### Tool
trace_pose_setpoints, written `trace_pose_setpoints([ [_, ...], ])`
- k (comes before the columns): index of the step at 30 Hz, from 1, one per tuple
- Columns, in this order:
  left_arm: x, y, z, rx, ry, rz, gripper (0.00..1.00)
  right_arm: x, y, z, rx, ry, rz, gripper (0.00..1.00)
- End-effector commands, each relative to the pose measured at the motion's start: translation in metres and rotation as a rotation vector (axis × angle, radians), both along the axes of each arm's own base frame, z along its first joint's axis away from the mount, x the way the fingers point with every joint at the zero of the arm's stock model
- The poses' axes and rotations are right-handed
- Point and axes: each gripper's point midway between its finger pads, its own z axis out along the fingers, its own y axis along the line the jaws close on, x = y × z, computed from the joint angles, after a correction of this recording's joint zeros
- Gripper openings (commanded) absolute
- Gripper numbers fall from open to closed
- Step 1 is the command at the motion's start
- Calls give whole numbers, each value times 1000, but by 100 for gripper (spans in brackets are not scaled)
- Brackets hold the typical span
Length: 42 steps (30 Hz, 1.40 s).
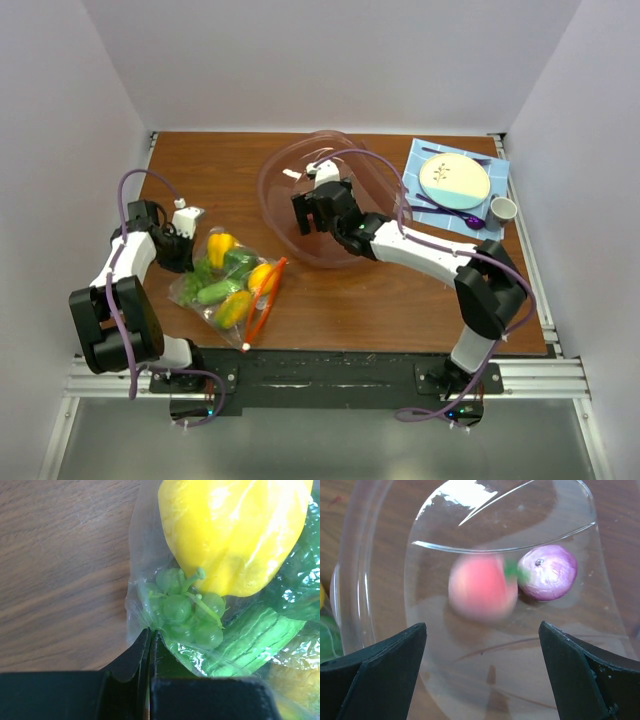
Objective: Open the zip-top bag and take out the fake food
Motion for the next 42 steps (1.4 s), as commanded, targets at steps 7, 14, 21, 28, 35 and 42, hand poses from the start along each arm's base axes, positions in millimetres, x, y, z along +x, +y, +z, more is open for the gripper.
trace_pose_setpoints([
  [7, 13, -2, 18, -19, -54, -14, 0, -68, 21, 53, -18, -176, 213, 34],
  [14, 14, -3, 10, -36, -35, 1, 0, -170, 71, 7, 49, -175, 480, 0],
  [21, 13, -2, 13, -26, -41, 1, 0, -210, 119, -53, 51, -76, 650, 8],
  [28, 12, -2, 15, -20, -42, 1, 0, -209, 163, -56, 87, -84, 710, 43],
  [35, 11, -3, 14, -26, -41, -1, 0, -221, 192, -52, 101, -140, 827, 66],
  [42, 9, -3, 15, -23, -45, -12, 0, -223, 214, -70, 13, -227, 963, 79],
])
